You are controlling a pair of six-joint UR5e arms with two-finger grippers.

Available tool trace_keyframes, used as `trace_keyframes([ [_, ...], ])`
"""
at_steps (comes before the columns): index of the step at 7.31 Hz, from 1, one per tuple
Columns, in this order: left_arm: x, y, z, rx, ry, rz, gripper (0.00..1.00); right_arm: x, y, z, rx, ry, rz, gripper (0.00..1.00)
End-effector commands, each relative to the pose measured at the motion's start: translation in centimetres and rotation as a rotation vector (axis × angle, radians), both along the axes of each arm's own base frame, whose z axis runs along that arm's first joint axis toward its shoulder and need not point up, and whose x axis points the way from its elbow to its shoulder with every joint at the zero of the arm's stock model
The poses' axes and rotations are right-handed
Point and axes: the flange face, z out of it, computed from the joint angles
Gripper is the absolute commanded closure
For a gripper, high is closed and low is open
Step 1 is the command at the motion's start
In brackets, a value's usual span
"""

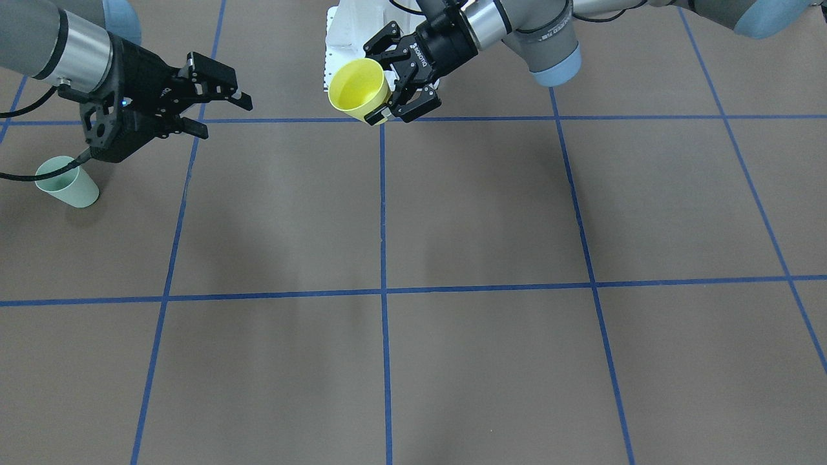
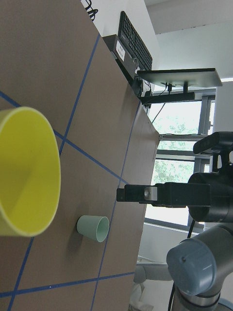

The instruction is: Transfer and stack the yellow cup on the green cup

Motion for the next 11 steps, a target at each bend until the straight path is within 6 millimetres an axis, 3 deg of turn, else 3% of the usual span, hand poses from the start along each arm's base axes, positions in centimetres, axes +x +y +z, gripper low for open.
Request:
trace_keyframes([
  [1, 0.2, -0.1, 0.9, -0.009, -0.014, -0.005, 1.0, -2.3, 0.8, -3.3, -0.05, -0.01, -0.019, 0.03],
  [2, 0.3, -0.1, 0.9, -0.005, -0.016, -0.006, 1.0, -3.4, 0.8, -6.0, -0.098, -0.011, -0.002, 0.03],
  [4, 0.3, -0.2, 1.0, -0.011, -0.014, -0.006, 1.0, -5.1, 1.8, -6.5, -0.125, -0.003, -0.018, 0.03],
  [11, 0.4, 0.7, -0.2, -0.004, 0.01, 0.009, 1.0, -7.5, 1.0, -8.5, -0.167, 0.005, -0.026, 0.04],
])
